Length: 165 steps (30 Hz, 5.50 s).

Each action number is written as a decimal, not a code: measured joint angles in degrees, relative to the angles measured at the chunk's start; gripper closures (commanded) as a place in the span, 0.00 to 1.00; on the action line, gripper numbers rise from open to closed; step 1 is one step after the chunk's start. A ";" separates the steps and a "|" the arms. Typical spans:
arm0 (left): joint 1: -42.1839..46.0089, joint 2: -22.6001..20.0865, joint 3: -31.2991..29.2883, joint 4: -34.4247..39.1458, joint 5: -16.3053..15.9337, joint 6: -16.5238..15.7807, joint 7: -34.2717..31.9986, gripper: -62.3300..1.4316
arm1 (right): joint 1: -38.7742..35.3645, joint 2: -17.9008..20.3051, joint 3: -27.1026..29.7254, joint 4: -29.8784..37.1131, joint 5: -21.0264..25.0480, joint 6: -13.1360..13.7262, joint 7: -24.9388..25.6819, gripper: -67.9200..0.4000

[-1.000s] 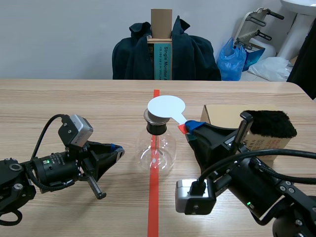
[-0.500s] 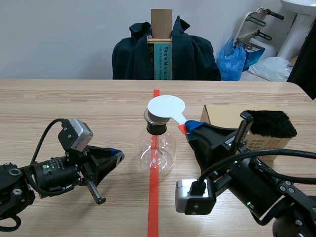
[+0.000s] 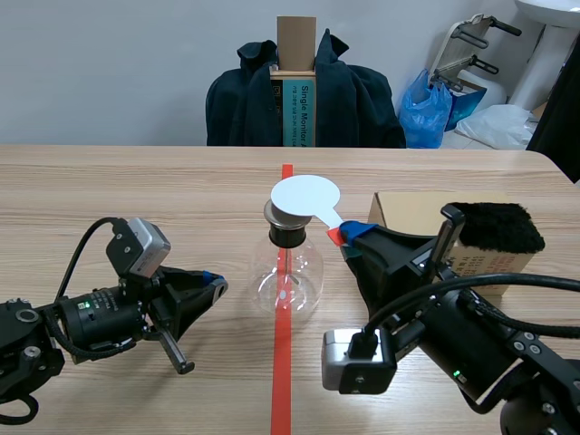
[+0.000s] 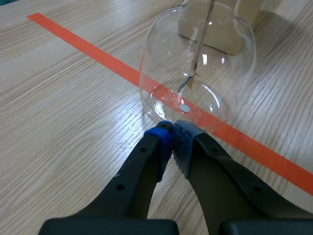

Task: Do the electroscope experiment.
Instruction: 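Hold the plate still at the electroscope, then move the plate toward and away from the electroscope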

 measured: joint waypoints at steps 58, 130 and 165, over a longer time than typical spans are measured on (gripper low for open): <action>0.00 0.00 0.00 0.00 -0.02 1.68 -0.17 0.93 | 0.00 -0.02 0.00 0.00 -1.46 -0.07 -15.17 0.98; 0.00 0.00 0.00 0.00 -0.02 1.68 -0.17 0.93 | 0.02 -0.02 0.00 0.00 -0.83 -2.16 -19.39 0.98; 0.00 0.00 0.00 0.00 -0.02 1.68 -0.22 0.93 | 0.02 -1.92 0.00 0.00 -0.92 -2.12 -0.15 0.98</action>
